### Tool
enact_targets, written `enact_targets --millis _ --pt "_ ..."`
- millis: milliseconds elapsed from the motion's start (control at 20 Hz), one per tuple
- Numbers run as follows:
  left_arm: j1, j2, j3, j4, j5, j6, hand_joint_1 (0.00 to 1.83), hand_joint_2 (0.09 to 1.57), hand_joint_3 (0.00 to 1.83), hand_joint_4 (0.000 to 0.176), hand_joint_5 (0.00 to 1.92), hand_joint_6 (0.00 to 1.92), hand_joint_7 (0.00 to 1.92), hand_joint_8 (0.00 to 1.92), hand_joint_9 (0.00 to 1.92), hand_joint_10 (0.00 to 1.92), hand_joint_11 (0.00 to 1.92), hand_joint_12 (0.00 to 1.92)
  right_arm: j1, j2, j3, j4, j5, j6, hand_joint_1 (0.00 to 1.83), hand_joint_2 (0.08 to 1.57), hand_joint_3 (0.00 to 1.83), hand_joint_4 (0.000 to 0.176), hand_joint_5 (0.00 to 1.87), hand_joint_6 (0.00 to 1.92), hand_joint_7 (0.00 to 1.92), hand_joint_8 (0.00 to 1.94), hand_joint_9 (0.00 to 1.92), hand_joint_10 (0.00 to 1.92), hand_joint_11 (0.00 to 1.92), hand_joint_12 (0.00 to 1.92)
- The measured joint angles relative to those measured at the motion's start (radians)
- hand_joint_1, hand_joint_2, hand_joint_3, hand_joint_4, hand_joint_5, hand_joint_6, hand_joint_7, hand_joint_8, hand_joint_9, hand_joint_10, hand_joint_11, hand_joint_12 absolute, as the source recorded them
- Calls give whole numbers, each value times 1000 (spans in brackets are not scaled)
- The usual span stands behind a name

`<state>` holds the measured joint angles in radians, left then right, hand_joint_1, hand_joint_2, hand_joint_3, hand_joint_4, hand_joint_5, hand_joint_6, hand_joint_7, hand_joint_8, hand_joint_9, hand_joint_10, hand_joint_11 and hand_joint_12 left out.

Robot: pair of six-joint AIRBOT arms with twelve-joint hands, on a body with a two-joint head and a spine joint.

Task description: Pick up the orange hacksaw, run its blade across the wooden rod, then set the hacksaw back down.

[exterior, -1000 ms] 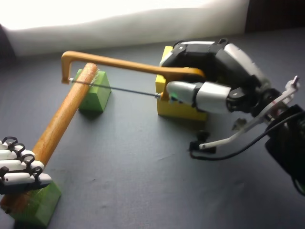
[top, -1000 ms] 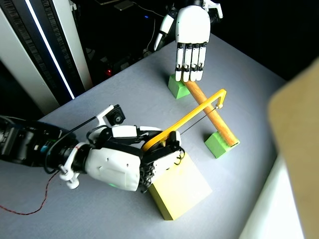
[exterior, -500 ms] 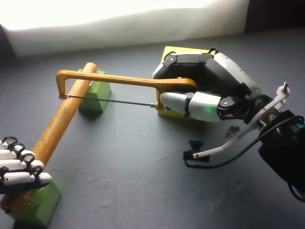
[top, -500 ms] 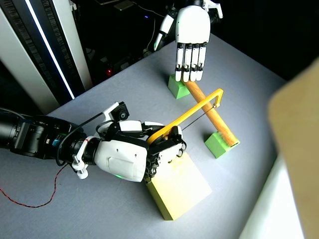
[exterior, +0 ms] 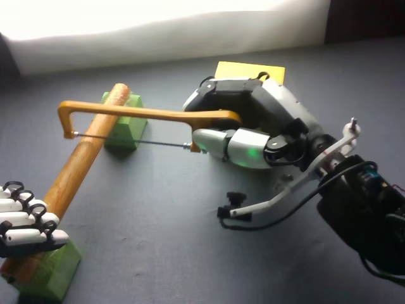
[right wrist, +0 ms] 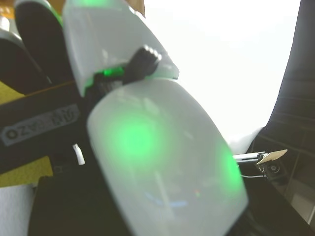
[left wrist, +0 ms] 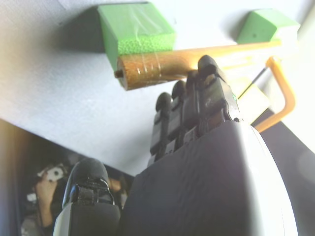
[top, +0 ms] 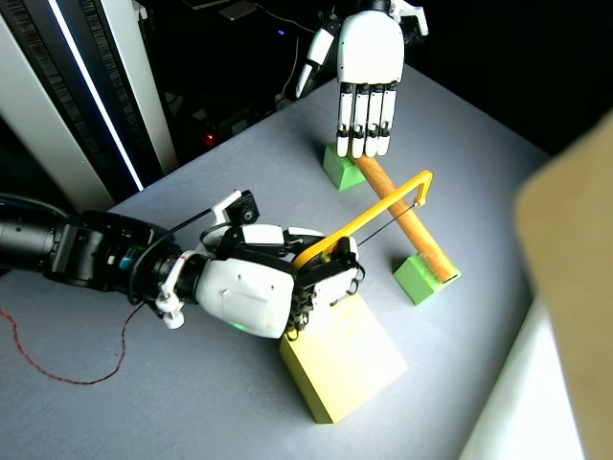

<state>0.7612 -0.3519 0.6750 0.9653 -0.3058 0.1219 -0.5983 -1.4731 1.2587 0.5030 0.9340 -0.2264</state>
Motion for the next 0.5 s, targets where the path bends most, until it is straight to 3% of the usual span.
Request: enact_targets --millis 150,500 --pt "0 0 0 0 2 0 0 1185 0 0 79 0 73 0 79 2 5 194 -3 -19 0 39 -61 -19 1258 1122 1 0 872 1002 1083 1009 1183 793 1010 1258" --pt "-4 -2 2 0 6 0 0 1194 0 0 73 1 68 0 69 0 0 190 13 -56 1 149 -50 -95 1260 1120 0 0 871 1003 1092 992 1186 783 1004 1277"
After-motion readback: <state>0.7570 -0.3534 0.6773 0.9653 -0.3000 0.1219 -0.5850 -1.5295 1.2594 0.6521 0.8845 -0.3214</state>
